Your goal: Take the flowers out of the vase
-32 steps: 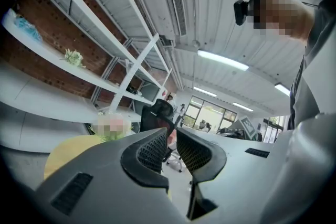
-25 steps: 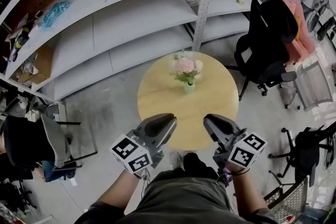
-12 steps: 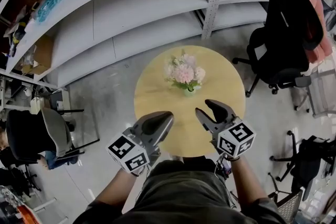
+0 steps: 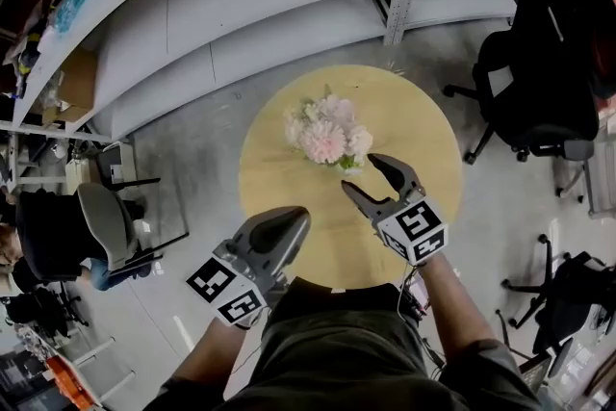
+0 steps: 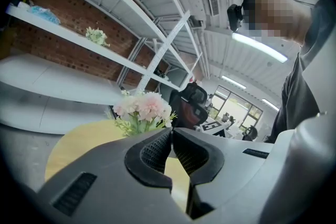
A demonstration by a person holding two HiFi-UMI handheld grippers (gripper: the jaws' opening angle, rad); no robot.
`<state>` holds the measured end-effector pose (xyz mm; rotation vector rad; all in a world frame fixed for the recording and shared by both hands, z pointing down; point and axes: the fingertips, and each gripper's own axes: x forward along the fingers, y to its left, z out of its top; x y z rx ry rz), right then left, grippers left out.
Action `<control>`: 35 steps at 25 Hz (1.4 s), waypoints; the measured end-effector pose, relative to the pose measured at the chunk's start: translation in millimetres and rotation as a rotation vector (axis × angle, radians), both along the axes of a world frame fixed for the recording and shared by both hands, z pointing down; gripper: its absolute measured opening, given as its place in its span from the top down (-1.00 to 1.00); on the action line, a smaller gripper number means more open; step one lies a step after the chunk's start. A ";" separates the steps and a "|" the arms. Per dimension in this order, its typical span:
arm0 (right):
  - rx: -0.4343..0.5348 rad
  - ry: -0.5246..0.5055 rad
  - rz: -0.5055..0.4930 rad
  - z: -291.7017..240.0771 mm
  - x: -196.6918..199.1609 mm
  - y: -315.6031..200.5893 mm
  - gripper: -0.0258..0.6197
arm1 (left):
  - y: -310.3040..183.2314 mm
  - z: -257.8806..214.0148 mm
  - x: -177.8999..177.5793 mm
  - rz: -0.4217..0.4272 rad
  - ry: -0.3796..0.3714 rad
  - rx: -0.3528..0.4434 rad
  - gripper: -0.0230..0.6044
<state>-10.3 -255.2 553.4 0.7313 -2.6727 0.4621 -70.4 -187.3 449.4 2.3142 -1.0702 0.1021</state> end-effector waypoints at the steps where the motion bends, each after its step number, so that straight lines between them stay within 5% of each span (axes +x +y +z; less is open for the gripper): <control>1: 0.011 0.002 -0.018 4.0 -3.5 -1.7 0.19 | -1.2 1.8 1.0 0.003 -0.001 -0.003 0.85; 24: 0.154 0.041 -0.039 34.5 -41.7 -31.7 0.17 | 11.8 34.8 -16.2 0.054 -0.049 -0.109 0.85; 28: 0.170 0.026 -0.019 27.1 -40.5 -34.3 0.54 | 8.3 32.0 -17.8 0.051 -0.046 -0.101 0.85; 35: 0.187 -0.004 -0.012 5.2 -40.6 -35.0 0.69 | 3.6 20.5 -21.1 0.044 -0.034 -0.068 0.85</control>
